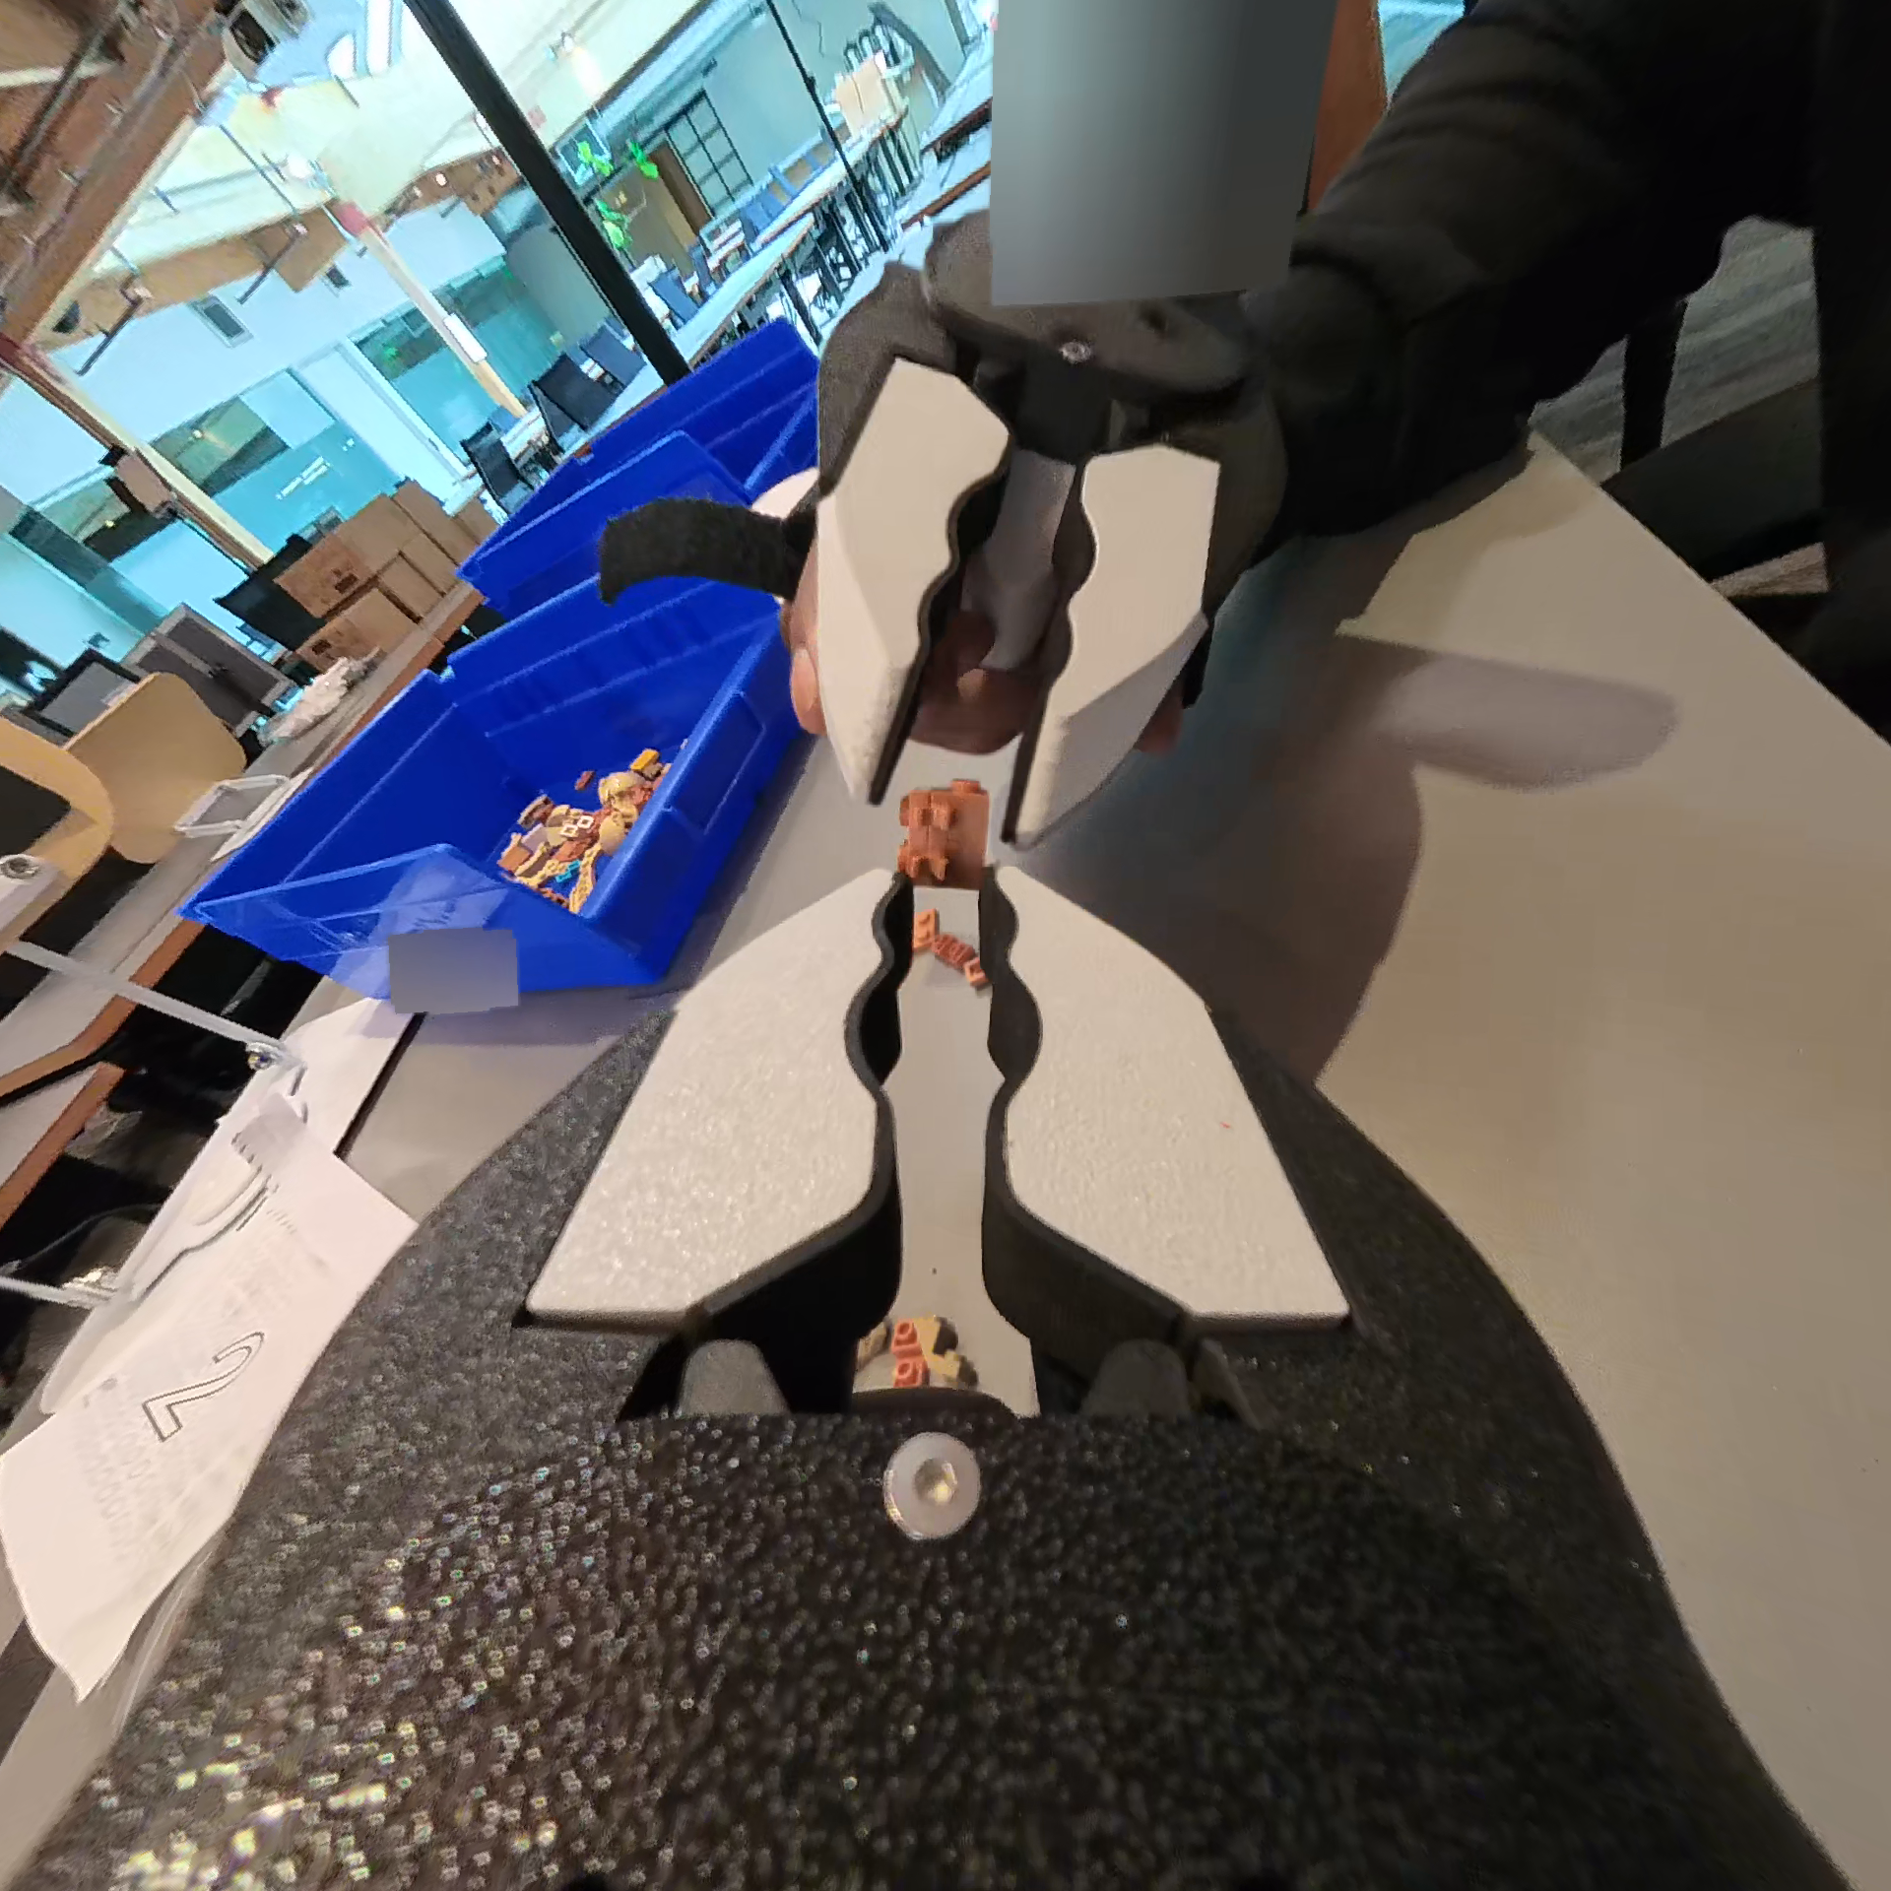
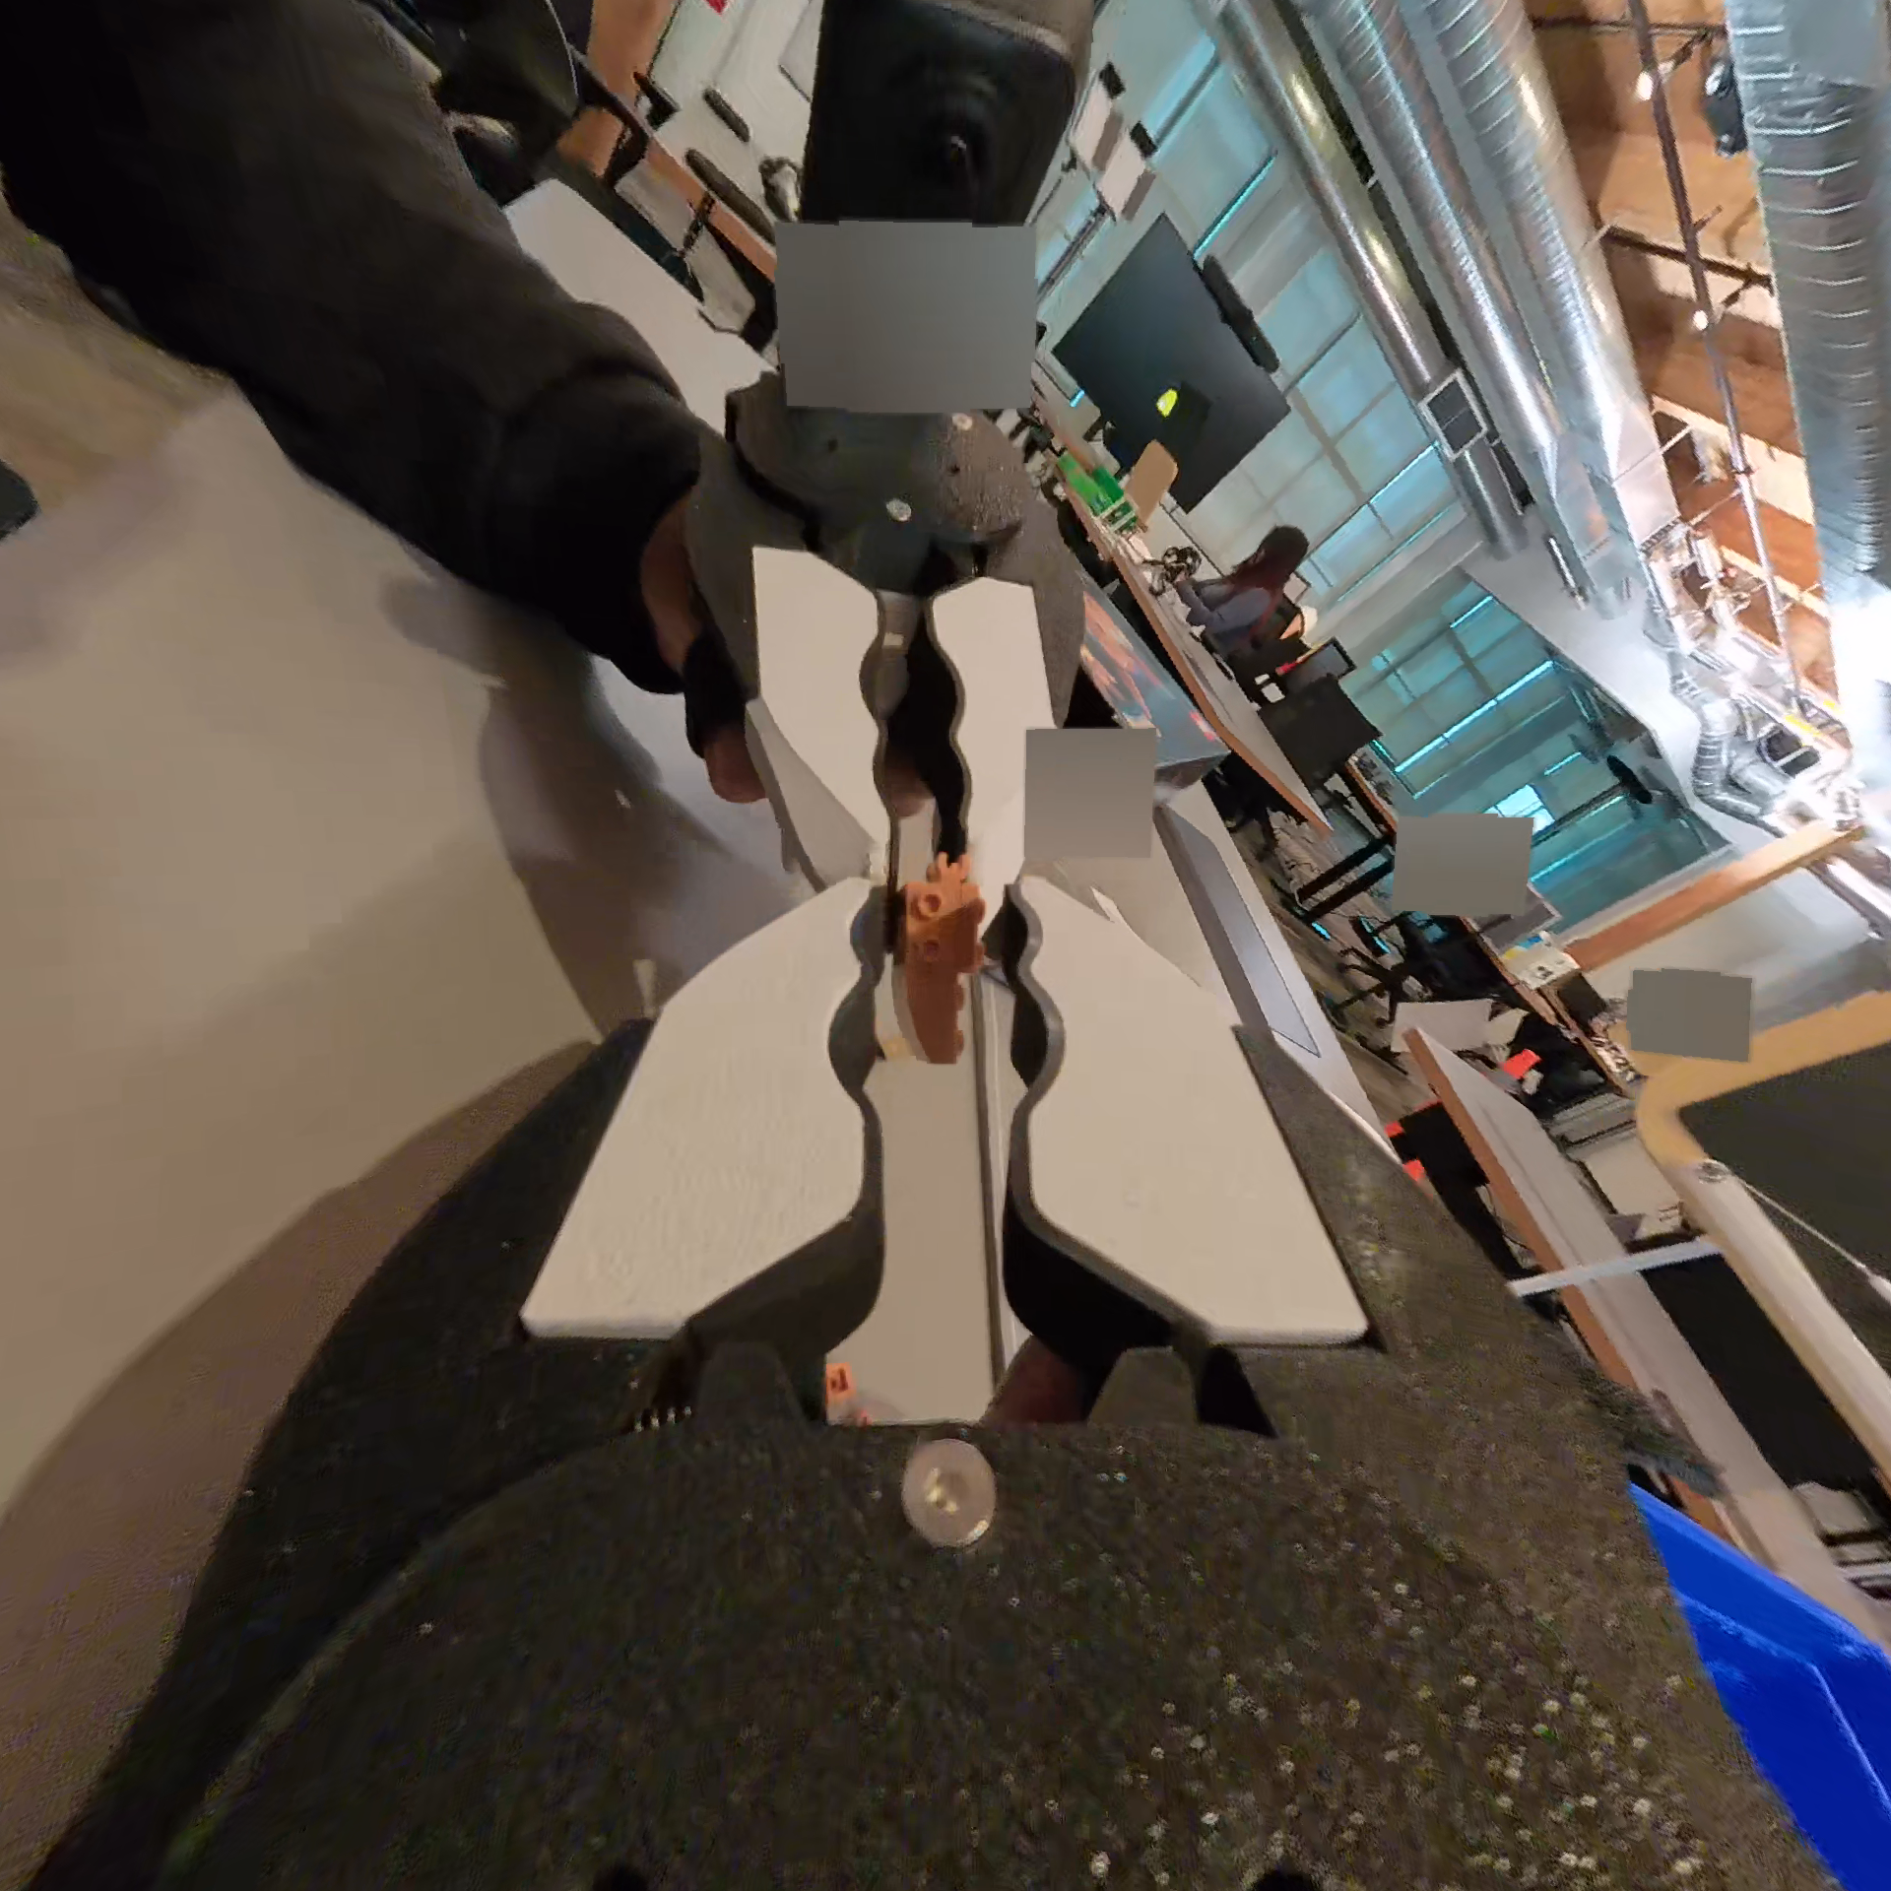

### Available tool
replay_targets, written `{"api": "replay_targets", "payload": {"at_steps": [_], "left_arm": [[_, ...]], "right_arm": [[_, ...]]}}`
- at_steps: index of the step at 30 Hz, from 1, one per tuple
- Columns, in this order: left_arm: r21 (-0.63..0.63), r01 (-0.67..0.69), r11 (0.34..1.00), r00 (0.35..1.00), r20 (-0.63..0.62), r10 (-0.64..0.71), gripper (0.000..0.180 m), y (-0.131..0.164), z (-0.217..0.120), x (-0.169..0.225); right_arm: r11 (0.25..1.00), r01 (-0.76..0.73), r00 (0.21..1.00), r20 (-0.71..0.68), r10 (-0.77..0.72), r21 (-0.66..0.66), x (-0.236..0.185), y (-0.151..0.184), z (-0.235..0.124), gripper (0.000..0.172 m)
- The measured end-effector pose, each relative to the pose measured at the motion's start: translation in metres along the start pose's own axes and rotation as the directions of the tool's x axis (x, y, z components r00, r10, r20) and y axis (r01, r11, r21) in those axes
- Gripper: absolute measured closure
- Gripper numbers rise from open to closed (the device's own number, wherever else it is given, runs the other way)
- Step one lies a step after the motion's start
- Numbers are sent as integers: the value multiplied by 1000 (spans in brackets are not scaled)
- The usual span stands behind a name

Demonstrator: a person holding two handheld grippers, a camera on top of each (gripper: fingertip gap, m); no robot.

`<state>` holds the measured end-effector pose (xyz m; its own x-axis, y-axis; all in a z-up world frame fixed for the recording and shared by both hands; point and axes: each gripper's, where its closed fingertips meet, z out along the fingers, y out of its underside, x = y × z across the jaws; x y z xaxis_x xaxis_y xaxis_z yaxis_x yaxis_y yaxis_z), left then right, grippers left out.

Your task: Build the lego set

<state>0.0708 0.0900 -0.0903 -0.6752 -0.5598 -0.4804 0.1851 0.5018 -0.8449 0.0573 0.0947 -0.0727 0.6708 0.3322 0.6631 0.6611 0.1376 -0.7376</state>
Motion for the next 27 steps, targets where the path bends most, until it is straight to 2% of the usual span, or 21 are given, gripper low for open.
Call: {"api": "replay_targets", "payload": {"at_steps": [4,13,20,27], "left_arm": [[-22,-4,1000,1000,-15,3,168,3,1,3],[6,30,1000,998,-51,-30,168,-1,0,7],[51,44,998,997,-61,-41,168,-7,0,8],[45,42,998,998,-41,-40,168,-1,-1,4]], "right_arm": [[1000,-4,1000,16,4,-17,-3,1,1,158],[996,-88,993,75,89,-9,-6,-3,0,159],[988,-146,986,91,141,49,-5,-8,-3,159],[988,-153,985,79,151,23,-7,-4,0,149]]}}
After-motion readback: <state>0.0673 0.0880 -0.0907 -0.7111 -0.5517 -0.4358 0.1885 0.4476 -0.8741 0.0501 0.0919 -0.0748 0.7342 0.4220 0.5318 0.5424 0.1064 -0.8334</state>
